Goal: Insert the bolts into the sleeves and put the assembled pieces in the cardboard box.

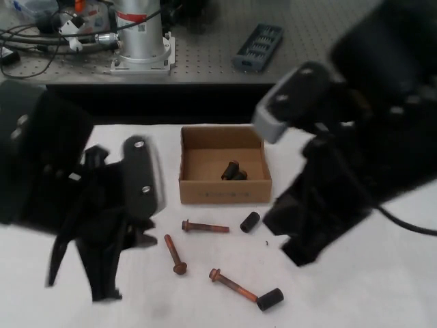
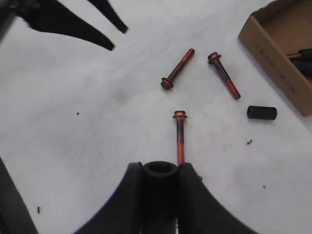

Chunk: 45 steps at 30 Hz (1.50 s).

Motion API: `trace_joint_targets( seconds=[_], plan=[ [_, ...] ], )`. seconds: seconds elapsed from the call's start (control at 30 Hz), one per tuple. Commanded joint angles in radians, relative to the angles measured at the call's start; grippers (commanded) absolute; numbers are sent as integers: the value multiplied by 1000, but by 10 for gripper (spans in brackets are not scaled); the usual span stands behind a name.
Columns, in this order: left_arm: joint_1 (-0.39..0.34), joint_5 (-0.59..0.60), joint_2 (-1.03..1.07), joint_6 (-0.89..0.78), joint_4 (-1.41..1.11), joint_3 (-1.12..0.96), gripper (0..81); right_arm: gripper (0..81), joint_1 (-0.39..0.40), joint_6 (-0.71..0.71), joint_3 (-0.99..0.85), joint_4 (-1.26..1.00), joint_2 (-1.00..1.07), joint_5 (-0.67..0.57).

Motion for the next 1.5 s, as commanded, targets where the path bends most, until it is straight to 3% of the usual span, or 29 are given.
trace_joint_targets(
  seconds=[0.0,0.23,0.4,0.73,0.93,1.13,1.47],
  plan=[
    [-9,-26,81,225,53,-106,147,1,-8,49,75,-23,-99,-15],
    [-12,-79,231,602,64,-188,147,1,-8,85,197,-18,-315,-15],
    [-12,-153,308,681,58,-195,147,1,-8,102,260,-3,-437,-12],
    [-36,-270,395,635,42,-235,162,1,-8,135,302,41,-544,-12],
    [-82,-235,405,576,35,-282,394,1,-8,164,302,41,-548,-12],
    [-111,-284,468,613,36,-297,347,1,-8,198,302,49,-548,-12],
    [-112,-334,537,686,34,-299,348,1,-8,201,302,68,-619,-12]
  ],
)
